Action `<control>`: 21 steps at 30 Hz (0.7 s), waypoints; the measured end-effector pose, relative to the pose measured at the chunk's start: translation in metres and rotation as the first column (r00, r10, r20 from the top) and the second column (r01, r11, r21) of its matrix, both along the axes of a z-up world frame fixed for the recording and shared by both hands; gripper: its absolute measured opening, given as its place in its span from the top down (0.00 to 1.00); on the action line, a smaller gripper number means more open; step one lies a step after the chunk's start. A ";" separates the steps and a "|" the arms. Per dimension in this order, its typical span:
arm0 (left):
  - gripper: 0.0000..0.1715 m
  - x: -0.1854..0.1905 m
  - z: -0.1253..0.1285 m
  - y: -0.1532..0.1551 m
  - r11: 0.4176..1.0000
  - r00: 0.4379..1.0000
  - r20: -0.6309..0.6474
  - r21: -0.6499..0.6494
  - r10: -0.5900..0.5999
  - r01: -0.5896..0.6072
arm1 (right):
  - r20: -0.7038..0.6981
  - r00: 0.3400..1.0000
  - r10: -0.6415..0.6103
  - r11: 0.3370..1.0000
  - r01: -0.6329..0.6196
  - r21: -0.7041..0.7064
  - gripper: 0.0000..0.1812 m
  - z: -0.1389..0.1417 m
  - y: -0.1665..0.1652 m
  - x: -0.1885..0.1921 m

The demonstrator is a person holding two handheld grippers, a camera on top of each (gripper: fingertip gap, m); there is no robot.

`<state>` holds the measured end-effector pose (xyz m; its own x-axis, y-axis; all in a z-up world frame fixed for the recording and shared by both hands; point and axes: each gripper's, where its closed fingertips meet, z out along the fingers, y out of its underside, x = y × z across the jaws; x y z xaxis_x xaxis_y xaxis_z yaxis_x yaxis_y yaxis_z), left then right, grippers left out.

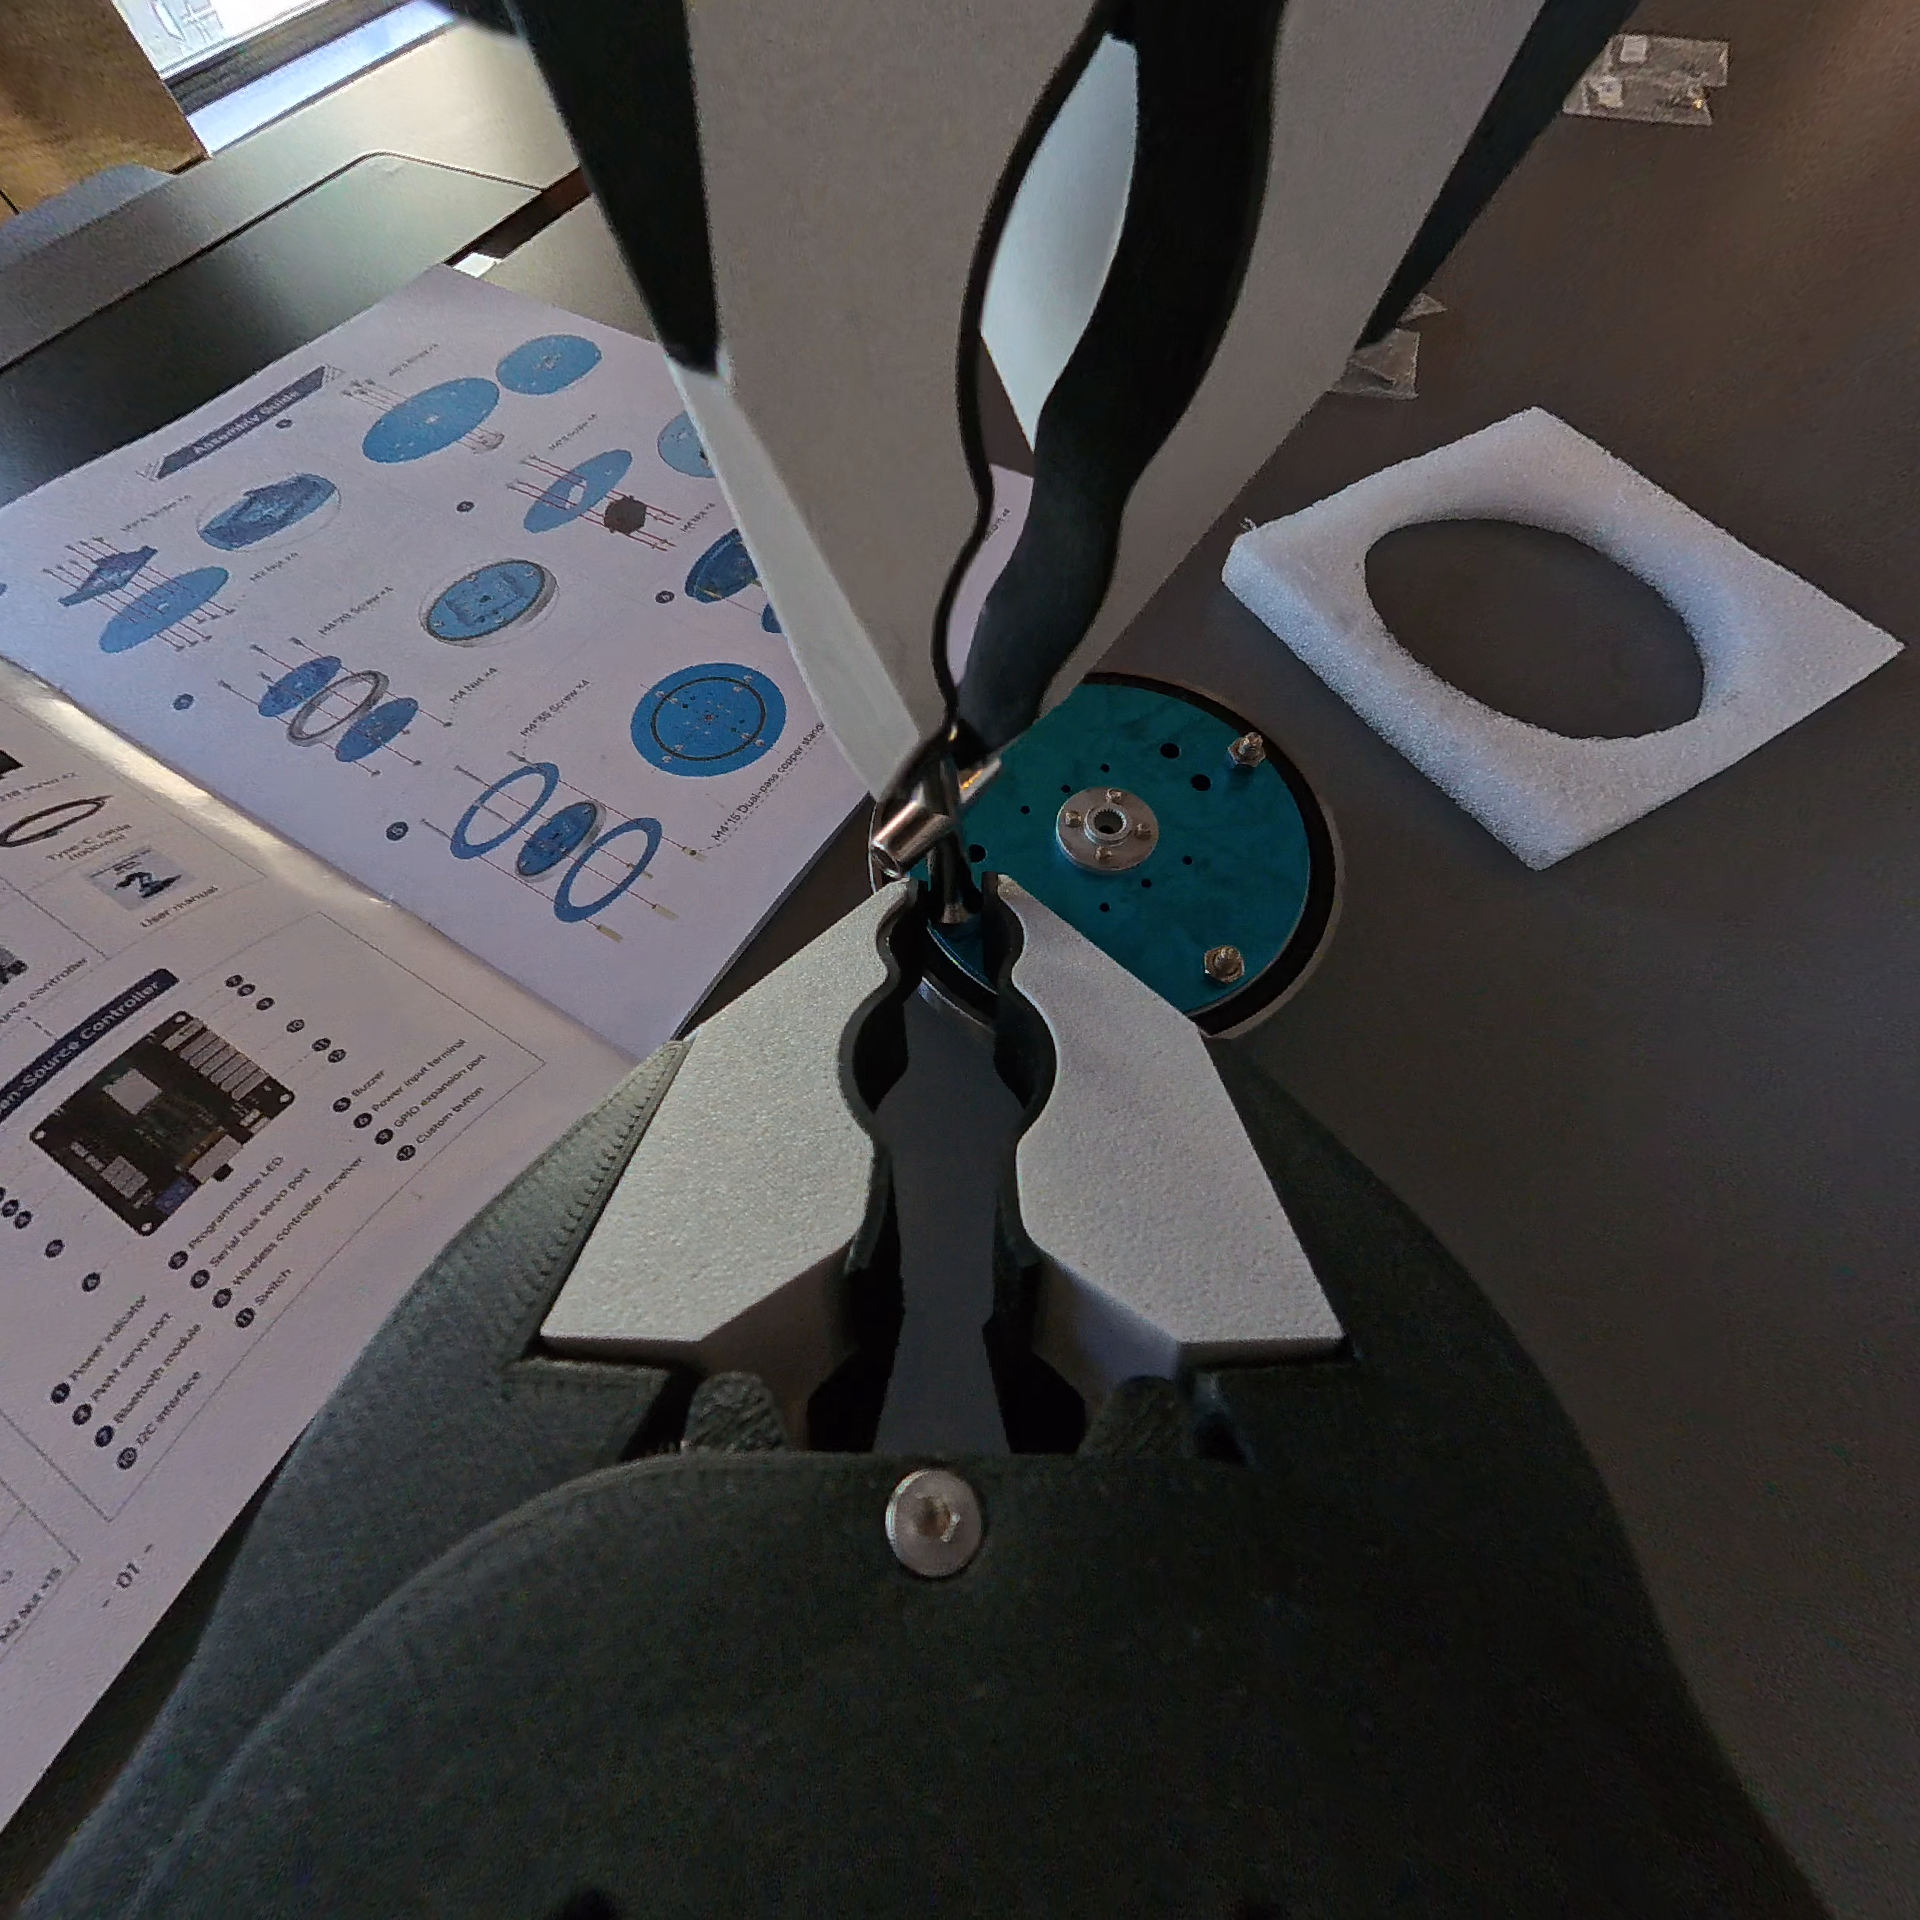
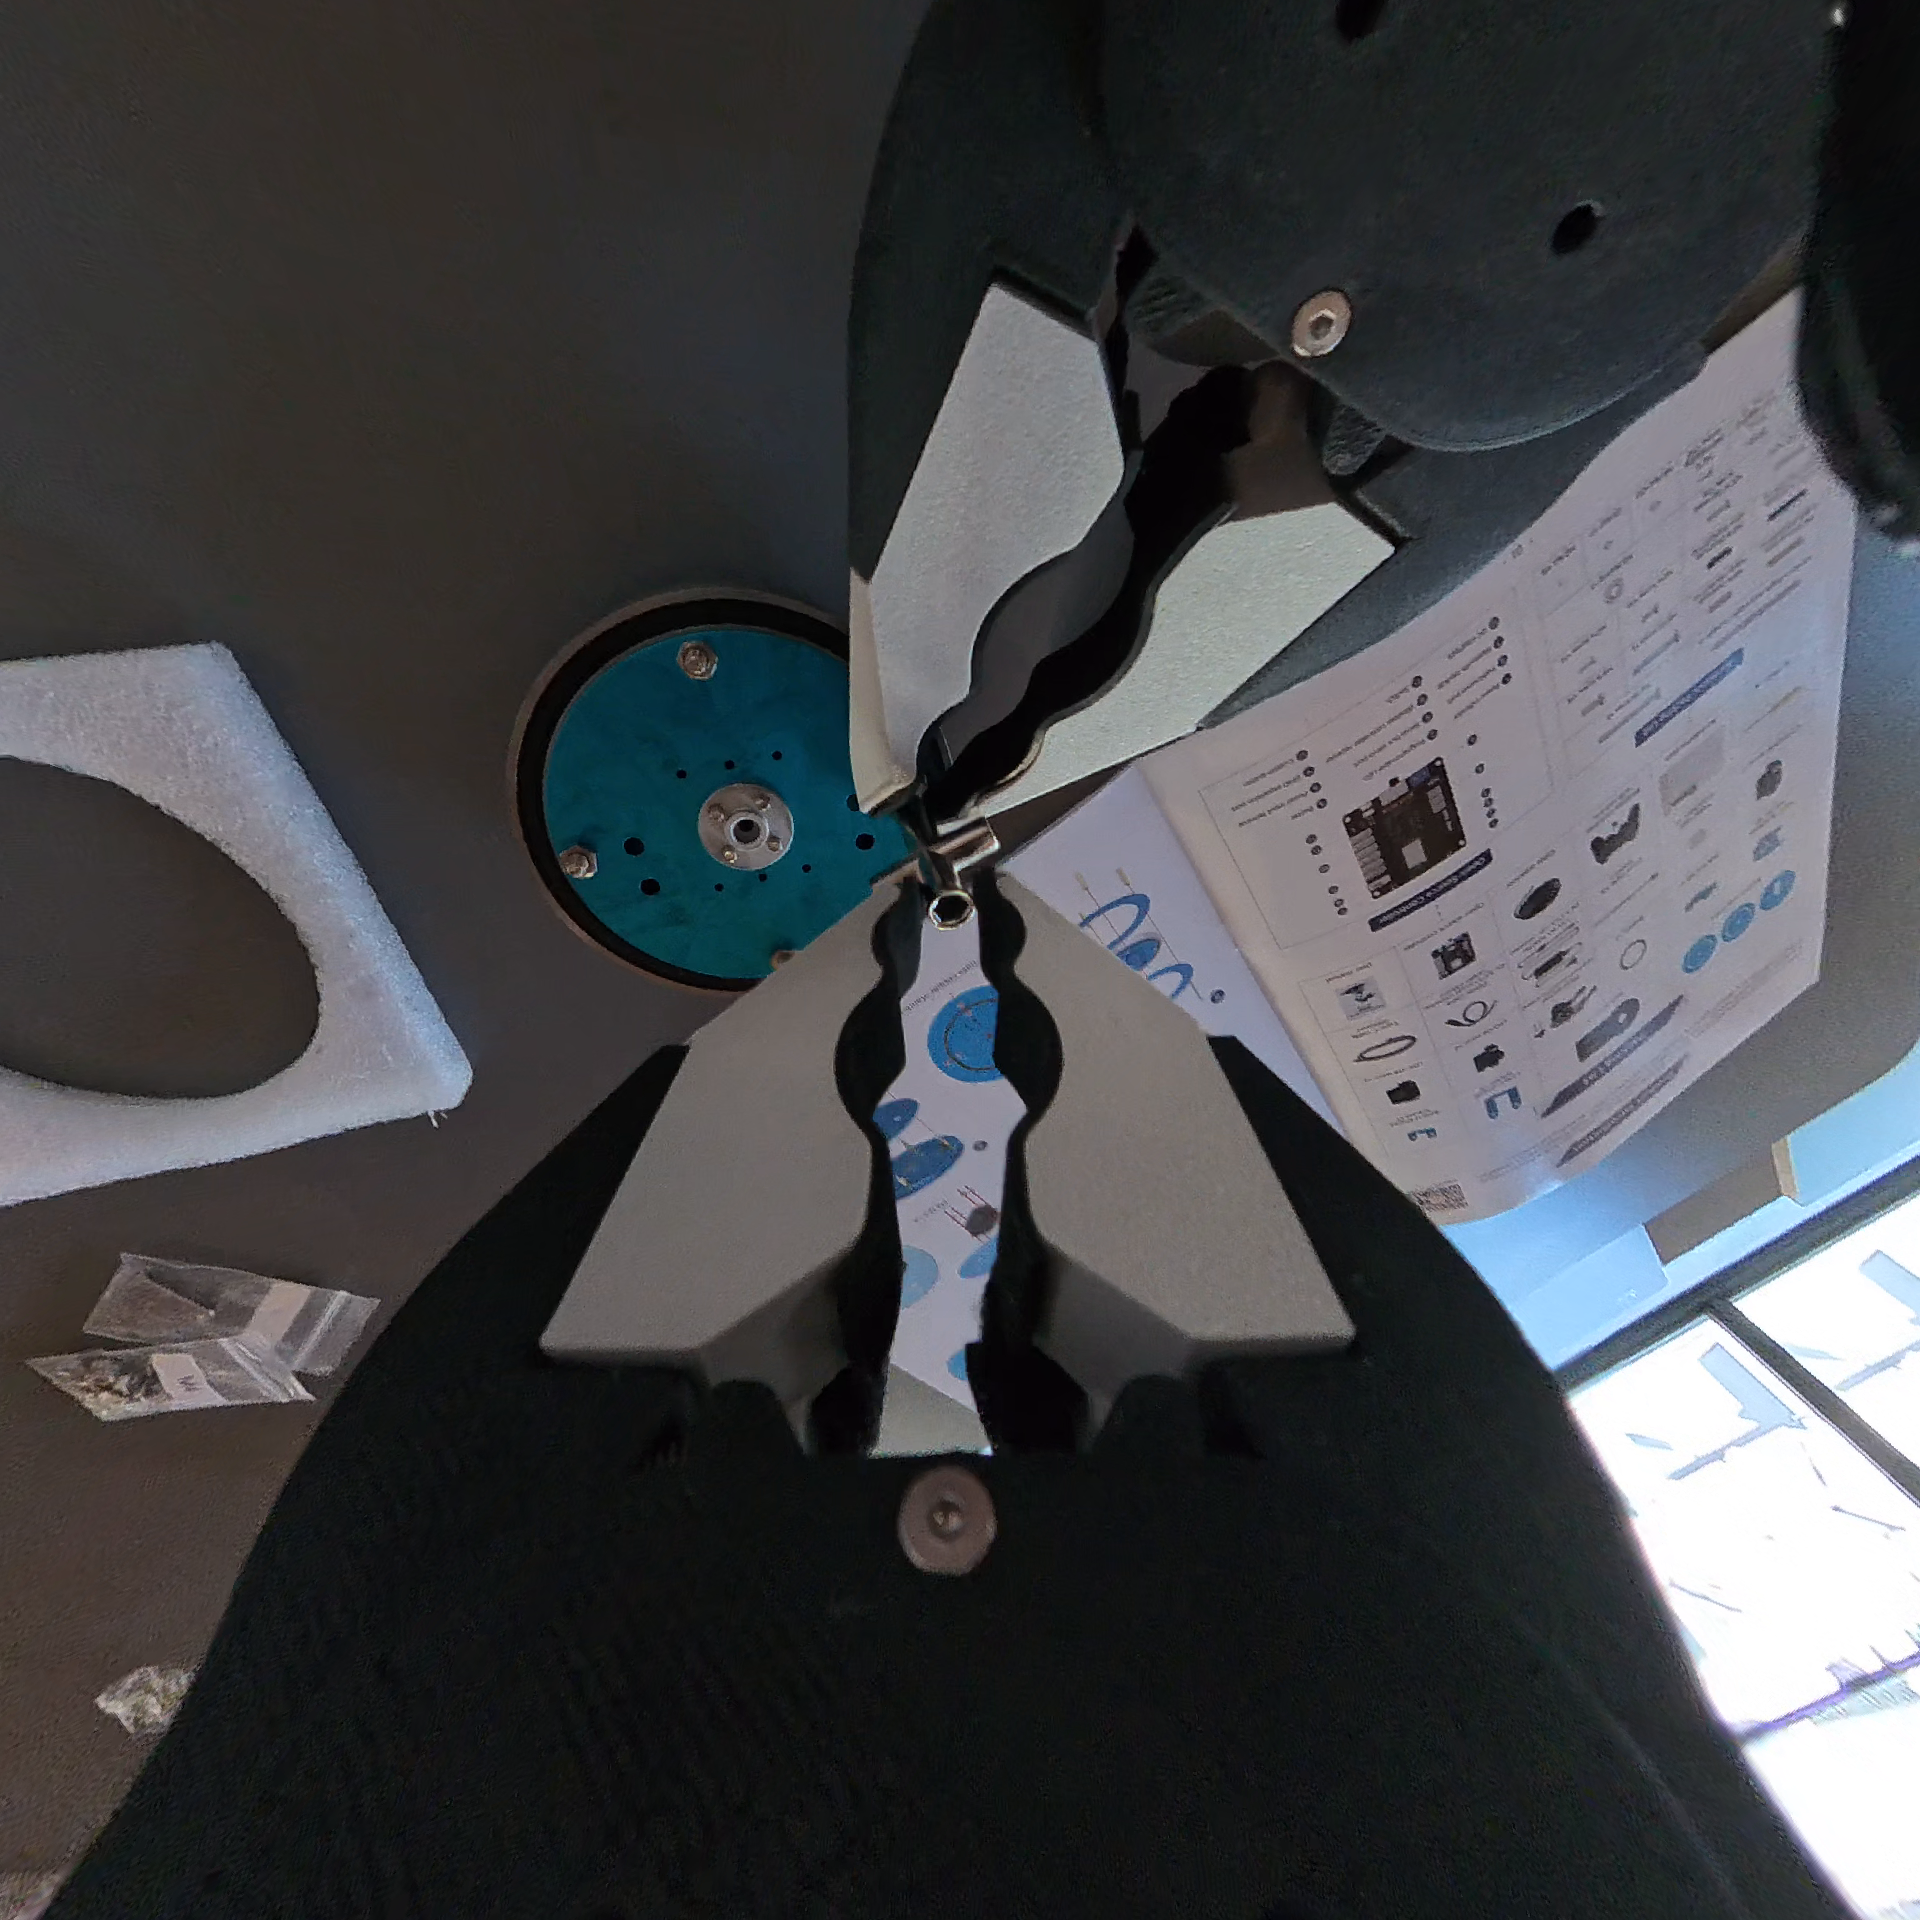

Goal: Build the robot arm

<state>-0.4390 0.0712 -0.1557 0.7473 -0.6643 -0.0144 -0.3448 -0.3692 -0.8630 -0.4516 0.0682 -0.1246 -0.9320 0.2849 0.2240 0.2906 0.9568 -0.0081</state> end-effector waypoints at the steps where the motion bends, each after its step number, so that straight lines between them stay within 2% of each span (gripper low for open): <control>1: 0.95 0.000 0.000 0.000 1.000 1.000 0.000 -0.001 0.000 0.000 | -0.005 1.000 0.004 1.000 -0.004 0.008 0.94 0.001 0.000 -0.001; 9: 0.95 0.000 0.000 0.000 1.000 1.000 0.001 -0.003 -0.001 0.001 | 0.000 1.000 -0.021 1.000 0.021 -0.006 0.95 0.001 -0.001 0.000; 18: 0.95 -0.001 0.000 0.000 1.000 1.000 -0.001 0.003 0.003 -0.003 | 0.071 0.958 -0.278 0.955 0.283 -0.092 0.96 0.000 -0.002 0.001; 19: 0.91 -0.002 0.001 0.000 1.000 1.000 -0.001 0.005 0.023 -0.023 | 0.070 0.955 -0.289 0.951 0.294 -0.094 0.96 0.000 -0.002 0.001; 21: 0.72 -0.008 0.000 0.002 0.996 0.996 -0.003 -0.004 0.095 -0.095 | 0.070 0.946 -0.317 0.941 0.323 -0.099 0.96 0.000 -0.001 0.001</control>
<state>-0.4470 0.0736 -0.1556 0.8068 -0.5907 -0.0137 -0.3104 -0.4040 -0.8605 -0.4508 0.0668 -0.1246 -0.7973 0.5898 0.1286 0.5841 0.8075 -0.0825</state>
